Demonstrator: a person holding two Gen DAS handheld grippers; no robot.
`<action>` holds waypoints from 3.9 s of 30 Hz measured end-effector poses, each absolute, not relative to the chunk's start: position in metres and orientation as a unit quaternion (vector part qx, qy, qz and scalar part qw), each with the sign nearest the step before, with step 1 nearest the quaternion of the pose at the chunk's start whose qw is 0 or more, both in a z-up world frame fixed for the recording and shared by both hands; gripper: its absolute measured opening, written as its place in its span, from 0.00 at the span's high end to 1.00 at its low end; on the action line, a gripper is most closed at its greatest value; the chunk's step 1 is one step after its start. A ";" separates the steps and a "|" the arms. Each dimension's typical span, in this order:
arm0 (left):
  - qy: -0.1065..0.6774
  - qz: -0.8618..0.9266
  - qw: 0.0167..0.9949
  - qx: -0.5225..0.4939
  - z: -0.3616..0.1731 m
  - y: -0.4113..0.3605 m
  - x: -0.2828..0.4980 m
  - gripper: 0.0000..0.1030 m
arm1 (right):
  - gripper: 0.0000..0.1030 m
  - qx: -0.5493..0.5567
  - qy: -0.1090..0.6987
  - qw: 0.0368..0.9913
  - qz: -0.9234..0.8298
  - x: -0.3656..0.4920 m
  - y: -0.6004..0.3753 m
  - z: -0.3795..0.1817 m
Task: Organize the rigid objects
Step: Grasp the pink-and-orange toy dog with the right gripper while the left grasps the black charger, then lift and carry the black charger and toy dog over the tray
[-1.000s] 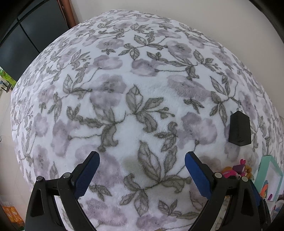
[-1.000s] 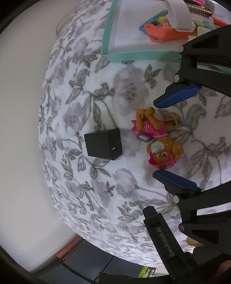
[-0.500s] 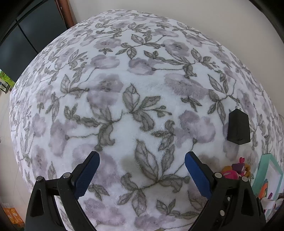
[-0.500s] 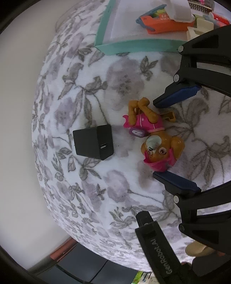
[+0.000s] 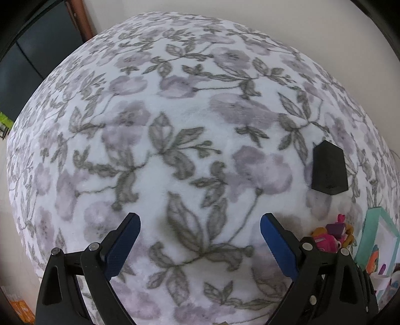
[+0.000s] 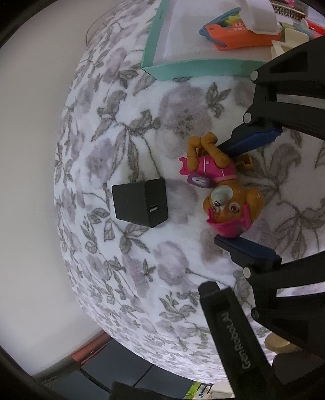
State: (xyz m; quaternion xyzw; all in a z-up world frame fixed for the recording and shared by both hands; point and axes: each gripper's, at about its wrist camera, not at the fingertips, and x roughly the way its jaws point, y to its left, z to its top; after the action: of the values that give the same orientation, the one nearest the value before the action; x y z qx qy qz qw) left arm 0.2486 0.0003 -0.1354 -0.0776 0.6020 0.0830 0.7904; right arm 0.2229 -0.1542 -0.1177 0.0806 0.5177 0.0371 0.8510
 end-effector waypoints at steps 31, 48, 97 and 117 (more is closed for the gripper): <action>0.492 -0.045 0.869 -0.022 -0.114 -0.095 0.288 0.11 | 0.36 0.103 0.429 0.894 -0.073 0.206 -0.257 -0.065; 0.497 -0.042 0.866 0.018 -0.134 -0.119 0.299 0.58 | 0.36 0.104 0.438 0.890 -0.069 0.200 -0.261 -0.070; 0.490 -0.152 0.855 -0.075 -0.004 -0.156 0.077 0.58 | 0.36 0.156 0.409 0.877 -0.198 0.004 -0.308 0.024; 0.546 -0.176 0.818 -0.038 -0.049 -0.180 0.082 0.58 | 0.36 0.176 0.509 0.811 -0.230 0.011 -0.338 -0.057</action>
State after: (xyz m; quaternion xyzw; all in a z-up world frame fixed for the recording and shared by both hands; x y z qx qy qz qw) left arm 0.0821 -0.1798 -0.0494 -0.0382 0.5460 -0.1755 0.8183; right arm 0.0107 -0.3383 -0.0568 0.1760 0.5086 -0.2295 0.8110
